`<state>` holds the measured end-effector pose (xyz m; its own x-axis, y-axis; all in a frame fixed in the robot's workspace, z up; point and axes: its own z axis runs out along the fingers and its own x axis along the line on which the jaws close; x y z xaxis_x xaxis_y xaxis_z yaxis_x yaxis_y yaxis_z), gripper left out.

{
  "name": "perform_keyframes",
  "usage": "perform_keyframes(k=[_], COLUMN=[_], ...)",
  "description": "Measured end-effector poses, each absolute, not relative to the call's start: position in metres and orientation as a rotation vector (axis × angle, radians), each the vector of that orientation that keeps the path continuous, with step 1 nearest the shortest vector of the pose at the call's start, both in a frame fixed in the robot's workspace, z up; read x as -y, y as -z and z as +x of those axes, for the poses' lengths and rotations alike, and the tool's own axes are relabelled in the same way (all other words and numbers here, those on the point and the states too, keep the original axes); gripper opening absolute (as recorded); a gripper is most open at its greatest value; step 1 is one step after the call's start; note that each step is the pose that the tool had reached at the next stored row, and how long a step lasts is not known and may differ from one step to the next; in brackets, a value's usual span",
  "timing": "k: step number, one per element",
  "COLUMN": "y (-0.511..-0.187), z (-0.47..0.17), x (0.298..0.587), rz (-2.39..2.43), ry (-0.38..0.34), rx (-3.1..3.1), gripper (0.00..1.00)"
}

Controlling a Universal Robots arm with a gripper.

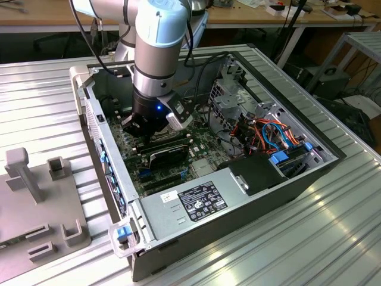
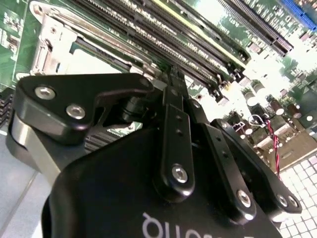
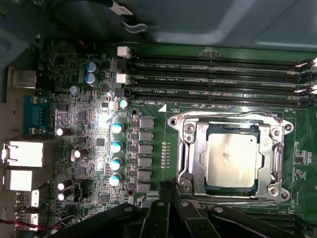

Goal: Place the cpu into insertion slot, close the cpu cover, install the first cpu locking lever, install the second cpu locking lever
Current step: 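Install the second cpu locking lever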

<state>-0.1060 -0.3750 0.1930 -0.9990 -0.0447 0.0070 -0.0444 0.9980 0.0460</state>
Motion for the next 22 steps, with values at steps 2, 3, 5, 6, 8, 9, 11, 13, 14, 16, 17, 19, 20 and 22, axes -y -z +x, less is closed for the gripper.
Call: perform_keyframes(k=[2, 3, 5, 6, 8, 9, 11, 13, 14, 16, 17, 19, 20, 22], y=[-0.193, -0.193, -0.193, -0.193, -0.193, -0.193, -0.193, -0.193, -0.193, -0.193, -0.193, -0.193, -0.193, -0.193], z=[-0.106, -0.1059, -0.1059, -0.1059, -0.1059, -0.1059, -0.1059, -0.1059, -0.1059, -0.1059, -0.1059, -0.1059, -0.1059, -0.1059], x=[0.375, 0.375, 0.375, 0.375, 0.375, 0.375, 0.375, 0.375, 0.375, 0.375, 0.375, 0.375, 0.375, 0.375], rz=[0.07, 0.07, 0.07, 0.07, 0.07, 0.07, 0.07, 0.07, 0.07, 0.07, 0.07, 0.07, 0.07, 0.07], ry=[0.072, 0.072, 0.072, 0.072, 0.072, 0.072, 0.072, 0.072, 0.072, 0.072, 0.072, 0.072, 0.072, 0.072], rx=[3.132, 3.132, 3.132, 3.132, 3.132, 3.132, 3.132, 3.132, 3.132, 3.132, 3.132, 3.132, 3.132, 3.132], gripper=[0.11, 0.11, 0.11, 0.11, 0.11, 0.11, 0.11, 0.11, 0.11, 0.11, 0.11, 0.11, 0.11, 0.11])
